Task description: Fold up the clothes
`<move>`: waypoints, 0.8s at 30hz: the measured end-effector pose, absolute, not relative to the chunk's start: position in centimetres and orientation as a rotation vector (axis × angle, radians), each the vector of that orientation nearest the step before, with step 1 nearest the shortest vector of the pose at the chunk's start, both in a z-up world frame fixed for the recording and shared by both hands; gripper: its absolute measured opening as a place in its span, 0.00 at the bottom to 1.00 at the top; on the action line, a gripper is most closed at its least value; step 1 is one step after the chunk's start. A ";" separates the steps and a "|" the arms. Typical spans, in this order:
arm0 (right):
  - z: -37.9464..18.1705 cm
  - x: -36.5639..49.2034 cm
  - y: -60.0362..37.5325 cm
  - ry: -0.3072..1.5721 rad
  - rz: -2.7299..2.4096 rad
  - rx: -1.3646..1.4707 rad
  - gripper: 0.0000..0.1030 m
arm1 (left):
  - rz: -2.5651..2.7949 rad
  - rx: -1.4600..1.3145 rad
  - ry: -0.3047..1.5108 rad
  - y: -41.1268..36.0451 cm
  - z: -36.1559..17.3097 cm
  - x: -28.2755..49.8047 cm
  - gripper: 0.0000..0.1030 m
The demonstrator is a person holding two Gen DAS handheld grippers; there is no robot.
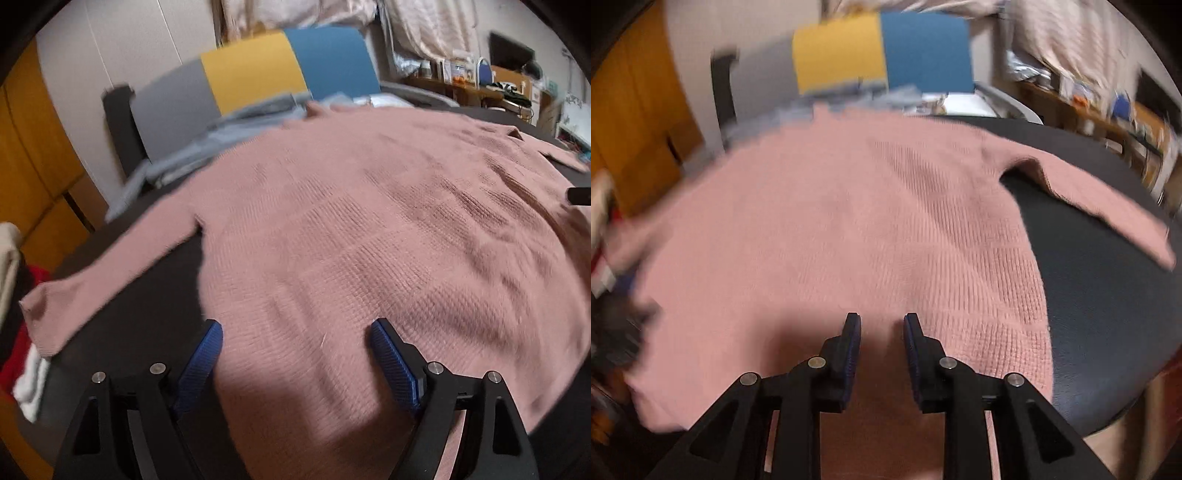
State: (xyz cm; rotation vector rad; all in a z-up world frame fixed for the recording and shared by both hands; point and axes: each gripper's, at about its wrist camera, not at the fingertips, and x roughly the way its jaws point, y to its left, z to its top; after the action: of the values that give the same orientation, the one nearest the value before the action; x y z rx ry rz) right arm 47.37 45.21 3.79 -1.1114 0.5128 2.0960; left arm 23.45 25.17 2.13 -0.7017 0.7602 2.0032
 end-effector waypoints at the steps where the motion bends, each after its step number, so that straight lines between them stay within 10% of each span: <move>1: 3.4 47.8 45.0 0.481 2.081 -1.132 0.23 | 2.008 -0.718 0.751 24.8 2.1 22.9 0.86; 5: 3.4 51.0 46.2 0.555 2.030 -1.050 0.23 | 2.017 -0.821 0.668 23.4 1.5 20.0 1.00; 17: 7.4 48.9 41.9 0.715 2.263 -1.022 0.26 | 1.849 -0.930 0.437 25.1 4.5 21.8 0.89; 24: 4.6 46.1 34.1 0.186 2.409 -1.351 0.27 | 1.759 -0.789 0.664 26.5 3.8 25.8 0.89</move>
State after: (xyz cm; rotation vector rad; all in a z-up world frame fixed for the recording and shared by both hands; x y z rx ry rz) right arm 46.14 34.15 4.64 -1.3511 0.1856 2.4093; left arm 25.75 26.54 3.76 -0.7893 0.6644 1.7589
